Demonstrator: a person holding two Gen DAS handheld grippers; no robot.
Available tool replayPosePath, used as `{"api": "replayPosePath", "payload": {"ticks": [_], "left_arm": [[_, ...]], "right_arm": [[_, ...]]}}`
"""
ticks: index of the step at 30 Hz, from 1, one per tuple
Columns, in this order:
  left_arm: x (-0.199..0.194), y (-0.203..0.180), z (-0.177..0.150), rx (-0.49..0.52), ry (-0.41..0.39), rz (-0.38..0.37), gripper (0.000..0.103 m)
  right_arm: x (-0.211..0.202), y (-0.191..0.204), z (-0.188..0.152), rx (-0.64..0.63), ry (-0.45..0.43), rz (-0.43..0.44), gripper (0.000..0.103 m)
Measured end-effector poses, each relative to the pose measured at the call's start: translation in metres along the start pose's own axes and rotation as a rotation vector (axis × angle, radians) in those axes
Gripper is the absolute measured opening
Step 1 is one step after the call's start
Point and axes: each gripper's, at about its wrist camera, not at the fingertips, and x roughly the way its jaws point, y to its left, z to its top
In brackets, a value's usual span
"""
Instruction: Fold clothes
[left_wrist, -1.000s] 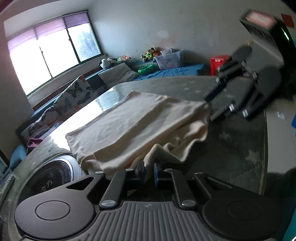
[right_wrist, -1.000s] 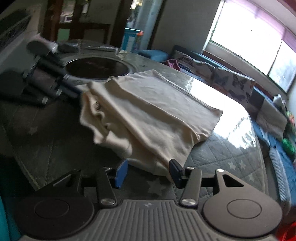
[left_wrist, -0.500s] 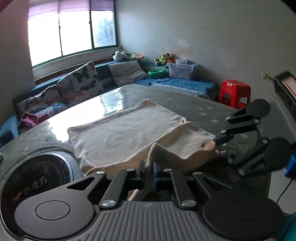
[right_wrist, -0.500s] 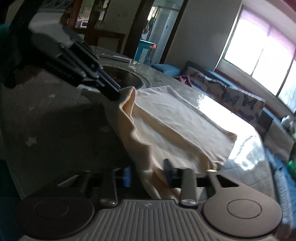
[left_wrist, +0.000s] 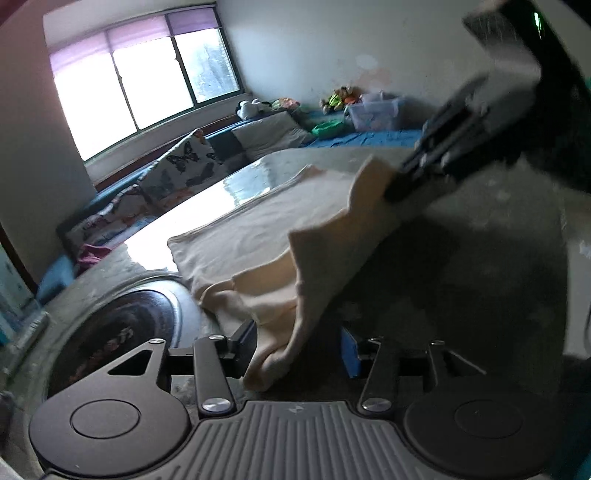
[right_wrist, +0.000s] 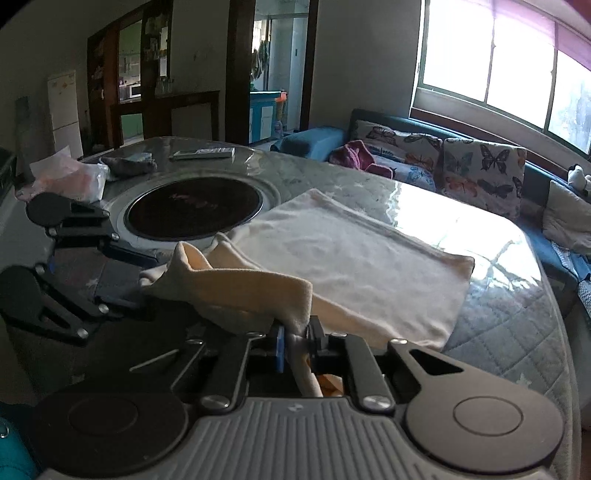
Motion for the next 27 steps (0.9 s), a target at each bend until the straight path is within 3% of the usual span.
{"api": "replayPosePath", "payload": {"ticks": [2,5,6,14,23,27], "left_arm": [[0.006,0.001,0.0,0.019,0.009,0.012,0.05],[0.014,0.008,-0.001,0.017,0.028,-0.001,0.013],[0.015,0.01,-0.001,0.01,0.026,-0.007,0.011],[-0.021,0.016,0.003,-0.038,-0.05,-0.027,0.008],[-0.103,-0.003,-0.001,-0.054,-0.072,-0.125,0.008],[-0.122,-0.004,0.002,-0.055,-0.077,-0.135,0.008]], "right_arm": [[-0.001,0.001,0.0,0.0,-0.005,-0.005,0.011],[-0.003,0.002,-0.002,0.007,-0.017,-0.01,0.01],[-0.003,0.003,-0.003,0.009,-0.021,-0.011,0.01],[-0.027,0.013,-0.008,-0.008,-0.067,0.004,0.009],[-0.095,0.046,-0.016,-0.052,-0.057,0.078,0.009],[-0.112,0.058,-0.013,-0.051,-0.049,0.096,0.008]]}}
